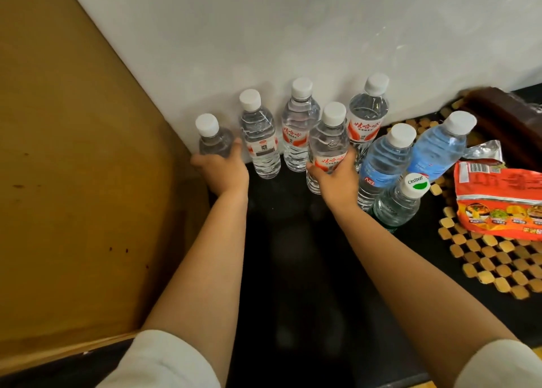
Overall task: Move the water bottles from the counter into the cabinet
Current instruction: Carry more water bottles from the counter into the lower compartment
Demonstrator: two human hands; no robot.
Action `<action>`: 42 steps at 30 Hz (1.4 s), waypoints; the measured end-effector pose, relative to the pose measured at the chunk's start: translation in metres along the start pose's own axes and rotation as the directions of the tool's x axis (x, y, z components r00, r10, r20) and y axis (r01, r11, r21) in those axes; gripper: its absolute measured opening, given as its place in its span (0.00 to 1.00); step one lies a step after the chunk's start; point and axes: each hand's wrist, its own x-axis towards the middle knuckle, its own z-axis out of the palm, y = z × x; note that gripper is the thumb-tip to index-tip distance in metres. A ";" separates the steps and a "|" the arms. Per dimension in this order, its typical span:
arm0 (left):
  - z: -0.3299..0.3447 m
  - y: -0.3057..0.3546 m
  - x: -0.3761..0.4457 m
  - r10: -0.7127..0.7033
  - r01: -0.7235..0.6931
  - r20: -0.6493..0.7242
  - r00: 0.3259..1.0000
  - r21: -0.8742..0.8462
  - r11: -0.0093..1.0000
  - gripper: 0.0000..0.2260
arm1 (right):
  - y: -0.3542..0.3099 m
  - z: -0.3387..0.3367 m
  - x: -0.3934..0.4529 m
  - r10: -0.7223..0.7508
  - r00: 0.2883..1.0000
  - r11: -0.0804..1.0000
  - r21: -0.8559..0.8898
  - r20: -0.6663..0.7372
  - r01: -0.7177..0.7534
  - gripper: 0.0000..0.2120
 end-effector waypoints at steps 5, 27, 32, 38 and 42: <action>-0.026 -0.016 -0.041 0.048 -0.055 0.102 0.994 0.059 0.997 0.32 | 0.007 -0.007 -0.022 -0.044 0.996 0.997 -0.060 0.078 0.049 0.34; -0.190 -0.089 -0.145 0.202 -0.416 0.623 0.756 0.219 0.883 0.32 | 0.033 -0.035 -0.226 -0.044 0.984 0.988 -0.139 0.174 0.069 0.27; -0.238 -0.098 -0.147 0.204 -0.441 0.666 0.718 0.208 0.873 0.29 | 0.035 -0.026 -0.269 -0.058 0.985 0.972 -0.214 0.165 0.093 0.24; -0.292 -0.103 -0.135 0.197 -0.384 0.643 0.740 0.165 0.908 0.29 | 0.030 0.000 -0.304 -0.067 0.977 0.945 -0.302 0.201 0.127 0.32; -0.334 -0.105 -0.108 0.187 -0.287 0.551 0.813 0.099 0.953 0.27 | 0.020 0.023 -0.324 -0.028 0.971 0.971 -0.225 0.238 0.083 0.25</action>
